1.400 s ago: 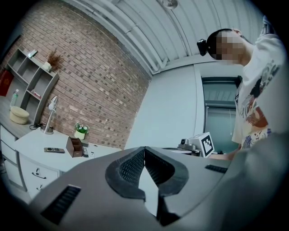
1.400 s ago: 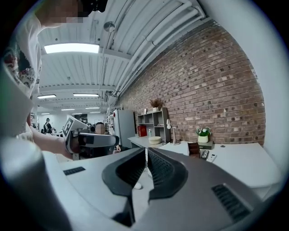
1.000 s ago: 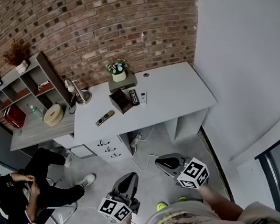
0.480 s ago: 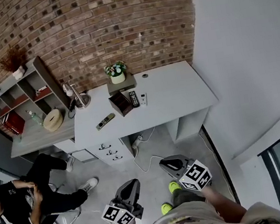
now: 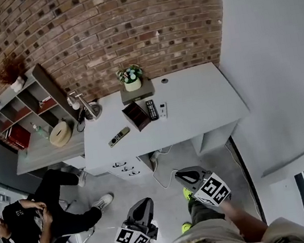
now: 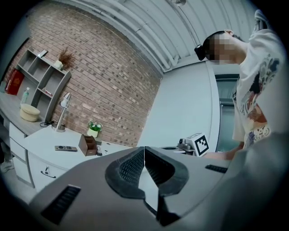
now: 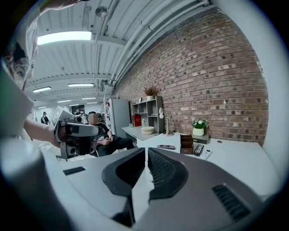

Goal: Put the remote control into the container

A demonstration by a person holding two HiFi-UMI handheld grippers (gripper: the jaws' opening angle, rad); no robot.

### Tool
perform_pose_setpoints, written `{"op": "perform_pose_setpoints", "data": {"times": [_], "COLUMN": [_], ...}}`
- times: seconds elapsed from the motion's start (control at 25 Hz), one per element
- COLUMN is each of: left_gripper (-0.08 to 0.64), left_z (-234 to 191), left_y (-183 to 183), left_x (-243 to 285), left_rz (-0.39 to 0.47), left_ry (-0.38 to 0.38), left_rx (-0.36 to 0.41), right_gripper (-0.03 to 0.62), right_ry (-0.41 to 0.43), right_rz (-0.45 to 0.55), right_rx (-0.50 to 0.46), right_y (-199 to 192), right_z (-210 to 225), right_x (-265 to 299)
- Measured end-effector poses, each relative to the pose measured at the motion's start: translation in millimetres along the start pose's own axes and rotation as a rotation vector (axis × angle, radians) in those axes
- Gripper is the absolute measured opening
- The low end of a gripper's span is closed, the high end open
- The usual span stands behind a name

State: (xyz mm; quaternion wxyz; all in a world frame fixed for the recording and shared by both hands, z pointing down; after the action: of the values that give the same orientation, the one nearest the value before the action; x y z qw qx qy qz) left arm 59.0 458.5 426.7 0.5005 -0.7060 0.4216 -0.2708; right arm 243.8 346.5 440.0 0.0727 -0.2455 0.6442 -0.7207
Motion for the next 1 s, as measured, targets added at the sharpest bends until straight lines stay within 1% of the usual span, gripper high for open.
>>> {"op": "perform_pose_setpoints", "data": {"times": [0.12,0.24,0.4,0.56,0.72,0.8,1.0], "left_gripper": [0.008,0.008,0.008,0.008,0.008,0.008,0.008], "left_z": [-18.5,-39.1,-60.9,-79.1,-96.2,-102.4,-112.4], "left_y": [10.8,17.9,27.6,34.3,38.8,37.3,38.0], "left_x": [25.8,52.4,86.3,109.5,132.1,144.1,174.4], "left_rz": [-0.015,-0.022,-0.019,-0.007,0.002,0.004,-0.008], "left_ry": [0.012,0.036,0.080,0.131,0.166,0.170,0.145], "left_rx": [0.010,0.018,0.033,0.029,0.027,0.019,0.023], "right_gripper": [0.023,0.023,0.023,0.023,0.023,0.023,0.023], "right_ry": [0.014,0.035,0.068,0.098,0.108,0.103,0.095], "right_rz": [-0.007,-0.015,-0.026,-0.033,-0.045,-0.046,-0.037], "right_rx": [-0.005,0.012,0.029,0.037,0.037,0.040,0.058], "right_y": [7.5,9.0,10.9,13.0,13.8,11.8,9.2], "right_z": [30.1,60.2,100.0,132.1,160.6,173.5,198.3], "right_x": [19.8,38.3,59.0,76.6,90.8,96.0,105.9]}}
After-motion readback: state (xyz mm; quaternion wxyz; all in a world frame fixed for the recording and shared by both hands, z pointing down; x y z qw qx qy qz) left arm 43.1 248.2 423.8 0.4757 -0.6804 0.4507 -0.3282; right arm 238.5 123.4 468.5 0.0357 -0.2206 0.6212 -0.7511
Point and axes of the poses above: the fingertips, and each gripper's own axes: x forward along the fingers, z to its right, y out of its top, the point moved 6 cm from there along -x, backward along the fingers, and after that the axes turned 3 degrees about z, right-handed, at the moved point
